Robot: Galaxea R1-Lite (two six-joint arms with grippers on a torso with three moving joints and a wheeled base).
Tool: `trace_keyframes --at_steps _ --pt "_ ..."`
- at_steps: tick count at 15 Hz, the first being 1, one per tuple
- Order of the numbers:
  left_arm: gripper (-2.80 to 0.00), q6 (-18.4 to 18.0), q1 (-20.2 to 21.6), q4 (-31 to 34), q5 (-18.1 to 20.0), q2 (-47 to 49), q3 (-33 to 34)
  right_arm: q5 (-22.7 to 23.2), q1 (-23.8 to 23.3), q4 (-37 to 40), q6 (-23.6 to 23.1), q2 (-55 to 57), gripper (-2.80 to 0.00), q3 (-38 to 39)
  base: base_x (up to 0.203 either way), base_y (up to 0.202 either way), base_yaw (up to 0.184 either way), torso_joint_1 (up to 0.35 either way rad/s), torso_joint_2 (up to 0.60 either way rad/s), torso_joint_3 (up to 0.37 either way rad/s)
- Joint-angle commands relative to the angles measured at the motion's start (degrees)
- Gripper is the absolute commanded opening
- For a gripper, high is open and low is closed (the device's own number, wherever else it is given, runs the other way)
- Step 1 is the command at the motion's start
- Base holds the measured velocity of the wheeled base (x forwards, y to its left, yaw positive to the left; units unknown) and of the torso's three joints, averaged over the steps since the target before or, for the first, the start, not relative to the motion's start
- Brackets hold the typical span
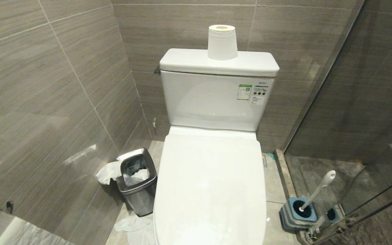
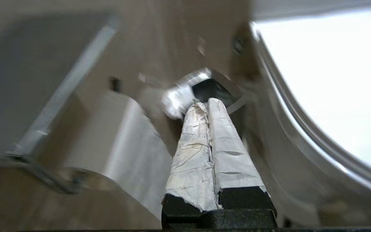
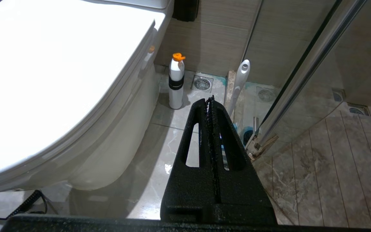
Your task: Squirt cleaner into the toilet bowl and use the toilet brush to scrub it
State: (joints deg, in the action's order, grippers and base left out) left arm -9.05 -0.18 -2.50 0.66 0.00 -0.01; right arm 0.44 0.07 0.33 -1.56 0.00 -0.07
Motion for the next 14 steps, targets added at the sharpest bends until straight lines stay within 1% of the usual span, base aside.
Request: trace_keyframes --at_steps 1,4,10,14 --pt "-2.80 -0.2 0.0 3.6 1.8 0.1 0.2 0.0 0.0 0.0 0.0 0.1 -2.80 0.0 0.000 0.000 0.000 0.000 0.00 0.000" --pt "-2.80 1.1 0.0 3.4 1.7 0.1 0.2 0.0 0.0 0.0 0.0 0.0 -2.80 0.0 0.000 0.000 0.000 0.000 0.00 0.000" --pt "-2.80 7.2 0.1 3.3 1.1 0.1 0.2 0.0 0.0 0.0 0.0 0.0 -2.80 0.0 0.000 0.000 0.000 0.000 0.00 0.000" --pt "-2.80 7.6 0.0 3.3 0.7 0.1 0.2 0.0 0.0 0.0 0.0 0.0 -2.80 0.1 0.000 0.000 0.000 0.000 0.00 0.000"
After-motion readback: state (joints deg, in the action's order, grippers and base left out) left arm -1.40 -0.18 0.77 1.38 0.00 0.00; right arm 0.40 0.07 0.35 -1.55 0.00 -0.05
